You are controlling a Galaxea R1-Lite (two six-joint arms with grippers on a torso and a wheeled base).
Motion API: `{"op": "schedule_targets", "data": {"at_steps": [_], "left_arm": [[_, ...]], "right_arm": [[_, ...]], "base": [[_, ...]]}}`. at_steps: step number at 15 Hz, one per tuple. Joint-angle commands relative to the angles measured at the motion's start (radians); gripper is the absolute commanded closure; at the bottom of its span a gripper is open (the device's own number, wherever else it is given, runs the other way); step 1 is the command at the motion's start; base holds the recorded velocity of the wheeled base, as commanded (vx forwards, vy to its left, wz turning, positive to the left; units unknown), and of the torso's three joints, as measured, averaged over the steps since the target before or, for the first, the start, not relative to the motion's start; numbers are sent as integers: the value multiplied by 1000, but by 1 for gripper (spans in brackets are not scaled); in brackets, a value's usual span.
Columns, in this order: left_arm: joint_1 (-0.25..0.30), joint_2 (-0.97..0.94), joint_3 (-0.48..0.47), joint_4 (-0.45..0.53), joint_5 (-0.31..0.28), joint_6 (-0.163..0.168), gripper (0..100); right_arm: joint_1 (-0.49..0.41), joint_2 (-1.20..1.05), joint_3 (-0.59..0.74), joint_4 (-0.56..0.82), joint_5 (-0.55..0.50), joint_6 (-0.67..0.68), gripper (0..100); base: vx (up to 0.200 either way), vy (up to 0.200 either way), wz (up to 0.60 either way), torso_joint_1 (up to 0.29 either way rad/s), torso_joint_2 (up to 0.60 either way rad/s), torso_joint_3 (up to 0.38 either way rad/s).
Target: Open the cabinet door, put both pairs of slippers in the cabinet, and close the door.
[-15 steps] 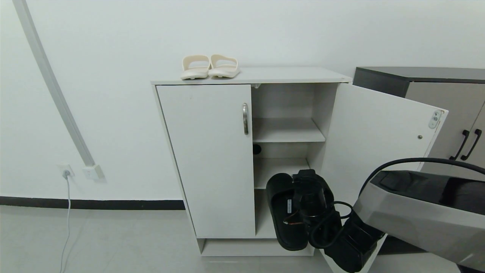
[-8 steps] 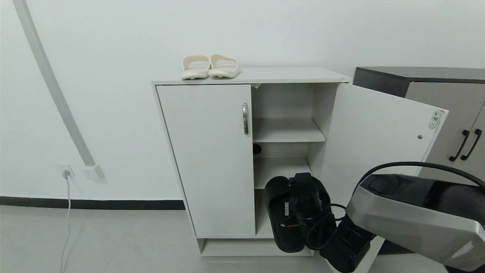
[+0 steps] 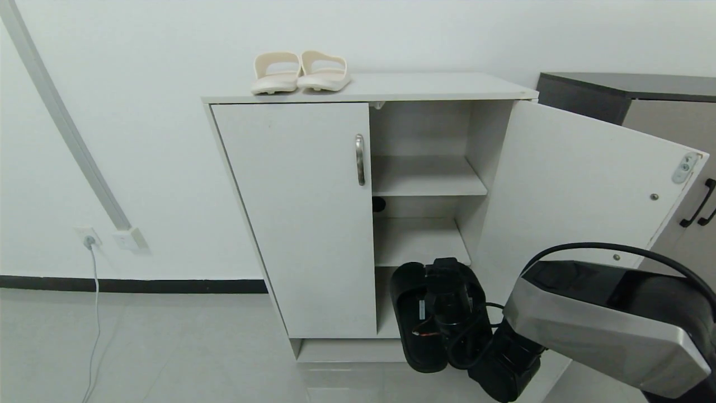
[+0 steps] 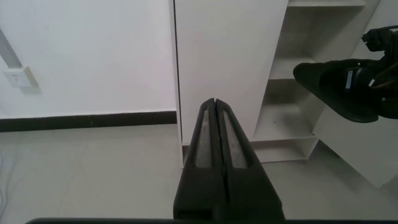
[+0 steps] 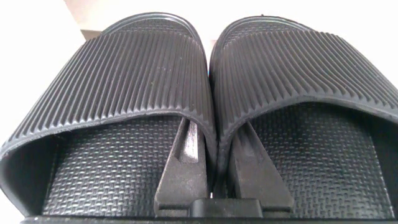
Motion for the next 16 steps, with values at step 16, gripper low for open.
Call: {"op": "schedule_targets", "data": {"at_steps": [16], "left_arm": [[0, 1, 0, 0, 0, -1, 100]], "right_arm": [[-9, 99, -31, -289, -43, -124, 100]], "base": [[63, 0, 0, 3, 0, -68]]}}
